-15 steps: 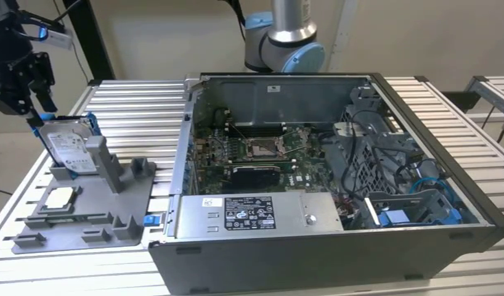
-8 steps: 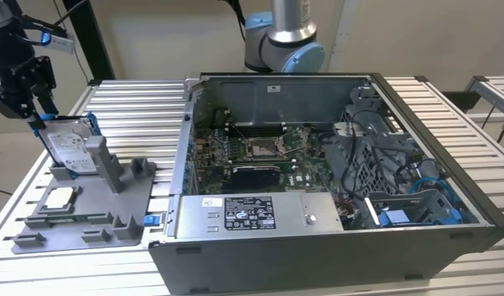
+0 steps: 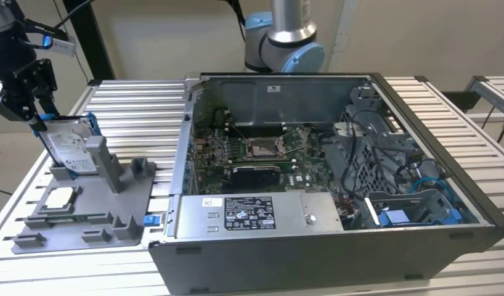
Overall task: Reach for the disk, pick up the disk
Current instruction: 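Pick up the disk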
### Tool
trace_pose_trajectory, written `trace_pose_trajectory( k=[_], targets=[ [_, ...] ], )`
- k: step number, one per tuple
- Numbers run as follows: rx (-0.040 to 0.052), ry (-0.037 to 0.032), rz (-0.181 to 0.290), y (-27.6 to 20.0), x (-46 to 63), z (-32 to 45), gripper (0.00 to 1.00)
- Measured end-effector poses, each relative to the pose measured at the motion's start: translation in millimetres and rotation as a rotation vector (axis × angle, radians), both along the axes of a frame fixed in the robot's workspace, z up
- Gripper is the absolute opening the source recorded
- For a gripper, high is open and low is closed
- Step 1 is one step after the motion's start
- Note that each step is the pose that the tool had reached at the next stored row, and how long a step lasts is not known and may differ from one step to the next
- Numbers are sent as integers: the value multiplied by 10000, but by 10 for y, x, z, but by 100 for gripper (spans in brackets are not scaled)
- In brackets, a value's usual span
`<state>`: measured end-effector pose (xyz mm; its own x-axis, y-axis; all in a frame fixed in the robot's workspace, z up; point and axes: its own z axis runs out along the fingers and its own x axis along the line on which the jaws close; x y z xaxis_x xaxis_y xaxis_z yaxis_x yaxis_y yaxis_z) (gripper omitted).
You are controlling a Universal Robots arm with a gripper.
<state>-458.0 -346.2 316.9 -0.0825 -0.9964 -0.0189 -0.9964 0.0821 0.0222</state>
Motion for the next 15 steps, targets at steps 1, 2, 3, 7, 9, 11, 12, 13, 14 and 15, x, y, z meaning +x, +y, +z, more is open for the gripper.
trace_pose_trajectory(
  k=[1,2,3,7,9,11,12,13,14,15],
  targets=[
    [1,-2,0,0,0,-1,100],
    [1,-2,0,0,0,-2,100],
    [1,-3,0,0,0,-2,100],
    [1,-2,0,0,0,-2,100],
    [1,-3,0,0,0,-3,100],
    [3,-1,0,0,1,-11,100],
    [3,14,-1,1,0,-19,100],
    [1,38,-2,1,-1,-29,100],
    [1,59,-1,1,0,-40,100],
    [2,84,0,0,0,-53,100]
  ],
)
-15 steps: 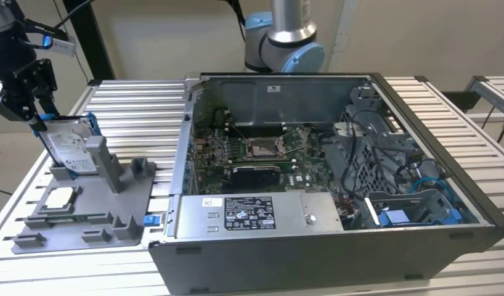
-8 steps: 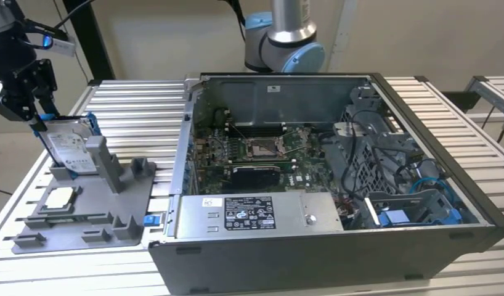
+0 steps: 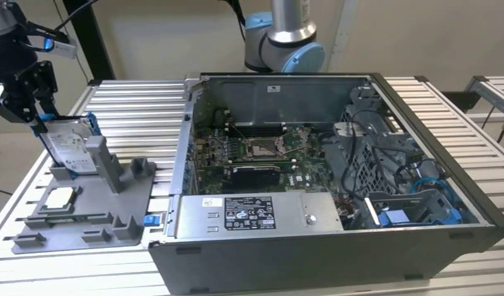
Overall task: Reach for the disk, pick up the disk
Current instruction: 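Pick up the disk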
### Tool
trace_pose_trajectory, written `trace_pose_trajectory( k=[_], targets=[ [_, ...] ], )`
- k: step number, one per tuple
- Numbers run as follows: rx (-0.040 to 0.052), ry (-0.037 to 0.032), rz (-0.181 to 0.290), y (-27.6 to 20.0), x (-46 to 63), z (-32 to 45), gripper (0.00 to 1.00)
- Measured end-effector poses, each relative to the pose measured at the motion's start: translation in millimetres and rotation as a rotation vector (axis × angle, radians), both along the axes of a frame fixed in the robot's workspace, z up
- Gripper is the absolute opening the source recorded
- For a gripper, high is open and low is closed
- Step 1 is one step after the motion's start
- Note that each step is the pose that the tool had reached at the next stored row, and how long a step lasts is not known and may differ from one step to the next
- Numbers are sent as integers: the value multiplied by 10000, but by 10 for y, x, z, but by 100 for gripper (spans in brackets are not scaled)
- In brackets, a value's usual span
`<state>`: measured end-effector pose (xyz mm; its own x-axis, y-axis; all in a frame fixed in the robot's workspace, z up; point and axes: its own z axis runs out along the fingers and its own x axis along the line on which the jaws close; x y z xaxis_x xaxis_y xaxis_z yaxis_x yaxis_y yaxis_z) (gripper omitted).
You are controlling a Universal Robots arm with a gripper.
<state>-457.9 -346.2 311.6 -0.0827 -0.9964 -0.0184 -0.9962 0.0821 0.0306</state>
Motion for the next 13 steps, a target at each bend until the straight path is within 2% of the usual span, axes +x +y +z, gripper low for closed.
trace_pose_trajectory(
  k=[2,13],
  targets=[
    [-1,29,1,0,1,-25,100],
    [-1,30,84,0,6,-130,100]
  ],
)
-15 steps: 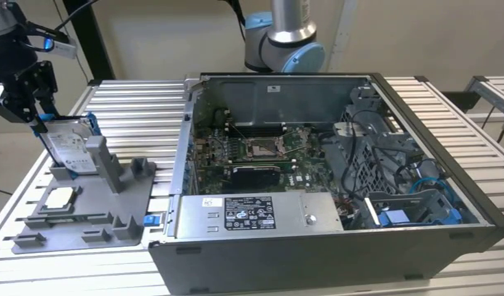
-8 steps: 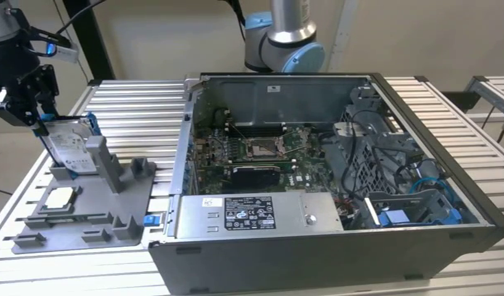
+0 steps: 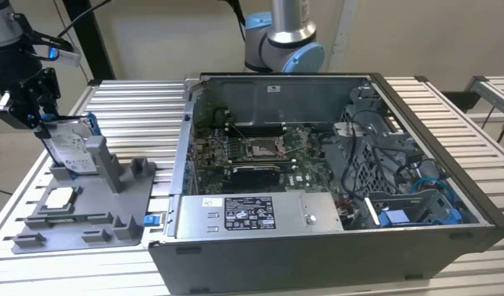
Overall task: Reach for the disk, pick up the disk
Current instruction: 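Pick up the disk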
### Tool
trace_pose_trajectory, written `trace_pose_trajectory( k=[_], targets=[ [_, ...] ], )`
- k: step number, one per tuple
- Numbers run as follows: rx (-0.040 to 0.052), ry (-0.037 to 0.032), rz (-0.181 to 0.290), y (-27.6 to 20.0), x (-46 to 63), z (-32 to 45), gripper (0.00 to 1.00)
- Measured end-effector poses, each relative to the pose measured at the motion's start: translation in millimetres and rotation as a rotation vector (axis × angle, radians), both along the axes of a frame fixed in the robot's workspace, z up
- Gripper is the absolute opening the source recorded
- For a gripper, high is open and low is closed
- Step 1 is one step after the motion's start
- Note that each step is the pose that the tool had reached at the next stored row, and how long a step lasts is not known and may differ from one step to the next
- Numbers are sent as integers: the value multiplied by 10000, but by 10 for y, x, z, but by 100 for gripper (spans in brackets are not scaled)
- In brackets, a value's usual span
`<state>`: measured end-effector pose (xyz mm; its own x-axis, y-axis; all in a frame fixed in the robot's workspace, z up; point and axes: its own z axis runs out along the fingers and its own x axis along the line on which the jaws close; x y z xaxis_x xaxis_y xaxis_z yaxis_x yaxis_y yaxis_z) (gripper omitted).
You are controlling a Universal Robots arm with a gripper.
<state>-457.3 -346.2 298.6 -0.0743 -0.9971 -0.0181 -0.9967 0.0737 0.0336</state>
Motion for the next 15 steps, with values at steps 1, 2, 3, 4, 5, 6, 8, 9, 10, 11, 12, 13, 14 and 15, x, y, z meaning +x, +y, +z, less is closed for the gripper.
trace_pose_trajectory(
  k=[1,2,3,4,5,6,8,9,10,11,12,13,14,15],
  targets=[
    [0,-1,5,0,0,-6,100],
    [0,1,10,0,0,-11,100],
    [-1,3,14,0,0,-12,100],
    [-1,3,17,0,0,-12,100],
    [-2,3,18,0,0,-12,100],
    [-1,2,19,0,0,-13,100],
    [2,-5,19,0,0,-25,100],
    [1,-3,20,0,0,-36,100],
    [-1,0,20,0,0,-48,100],
    [0,0,20,0,0,-62,100],
    [0,-2,21,0,0,-76,100],
    [1,-7,25,0,0,-89,100],
    [0,-13,33,-1,0,-103,100],
    [0,-22,42,-1,1,-117,100]
  ],
)
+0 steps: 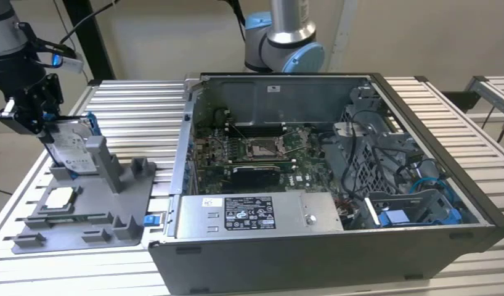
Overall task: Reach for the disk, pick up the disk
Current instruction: 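Pick up the disk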
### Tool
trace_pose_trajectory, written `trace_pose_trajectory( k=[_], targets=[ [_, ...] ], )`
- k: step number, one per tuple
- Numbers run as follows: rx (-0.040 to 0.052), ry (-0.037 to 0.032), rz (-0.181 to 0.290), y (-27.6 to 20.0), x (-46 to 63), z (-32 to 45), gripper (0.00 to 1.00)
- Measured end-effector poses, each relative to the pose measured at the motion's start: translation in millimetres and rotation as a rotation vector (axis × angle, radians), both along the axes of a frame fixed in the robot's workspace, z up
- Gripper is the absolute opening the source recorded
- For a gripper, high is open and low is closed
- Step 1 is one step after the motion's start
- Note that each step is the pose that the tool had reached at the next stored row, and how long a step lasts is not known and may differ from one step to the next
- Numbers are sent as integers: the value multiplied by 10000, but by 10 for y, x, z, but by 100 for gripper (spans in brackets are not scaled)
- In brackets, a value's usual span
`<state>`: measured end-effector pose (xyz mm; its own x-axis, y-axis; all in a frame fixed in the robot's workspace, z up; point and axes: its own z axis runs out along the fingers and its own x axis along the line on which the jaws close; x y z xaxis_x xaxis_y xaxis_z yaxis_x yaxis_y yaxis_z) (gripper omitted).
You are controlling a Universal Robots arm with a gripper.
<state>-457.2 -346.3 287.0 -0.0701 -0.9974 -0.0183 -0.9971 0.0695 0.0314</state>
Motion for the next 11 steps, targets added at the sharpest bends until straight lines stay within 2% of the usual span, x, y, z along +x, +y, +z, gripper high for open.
trace_pose_trajectory(
  k=[6,11],
  targets=[
    [-1,-61,54,1,-1,-95,100],
    [0,-151,134,0,-1,-153,100]
  ],
)
